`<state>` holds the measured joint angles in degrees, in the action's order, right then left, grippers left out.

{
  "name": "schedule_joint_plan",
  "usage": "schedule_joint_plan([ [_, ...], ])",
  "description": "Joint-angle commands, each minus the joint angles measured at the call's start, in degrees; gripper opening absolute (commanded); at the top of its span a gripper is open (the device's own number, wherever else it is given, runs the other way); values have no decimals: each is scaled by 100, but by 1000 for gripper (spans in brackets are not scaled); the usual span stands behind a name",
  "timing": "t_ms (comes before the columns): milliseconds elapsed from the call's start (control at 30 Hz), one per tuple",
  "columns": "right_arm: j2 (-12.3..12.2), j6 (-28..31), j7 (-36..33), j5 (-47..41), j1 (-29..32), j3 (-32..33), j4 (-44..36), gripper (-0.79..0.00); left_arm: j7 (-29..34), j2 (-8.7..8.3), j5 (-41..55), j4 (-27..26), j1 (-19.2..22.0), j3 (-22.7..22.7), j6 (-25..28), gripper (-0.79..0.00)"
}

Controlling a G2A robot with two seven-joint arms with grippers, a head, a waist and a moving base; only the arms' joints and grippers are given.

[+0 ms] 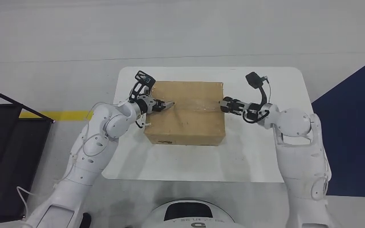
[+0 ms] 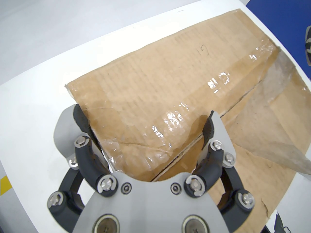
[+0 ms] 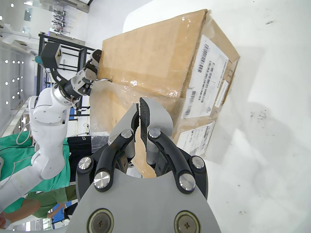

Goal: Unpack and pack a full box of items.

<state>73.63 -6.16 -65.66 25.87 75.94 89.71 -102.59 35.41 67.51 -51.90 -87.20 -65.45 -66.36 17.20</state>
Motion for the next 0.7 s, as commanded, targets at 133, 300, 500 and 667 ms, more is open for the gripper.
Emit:
schedule_joint_plan([
  [133, -45, -608, -62, 418, -239, -216, 212, -785, 0, 0, 0, 0, 0, 0, 0, 0],
  [300, -59, -904, 15, 560, -344, -440, 336, -785, 0, 0, 0, 0, 0, 0, 0, 0],
  [500, -81, -1131, -47, 778, -406, -741, 252, -785, 0, 0, 0, 0, 0, 0, 0, 0],
  [667, -92, -1305, -49, 850, -444, -939, 234, -785, 0, 0, 0, 0, 0, 0, 0, 0],
])
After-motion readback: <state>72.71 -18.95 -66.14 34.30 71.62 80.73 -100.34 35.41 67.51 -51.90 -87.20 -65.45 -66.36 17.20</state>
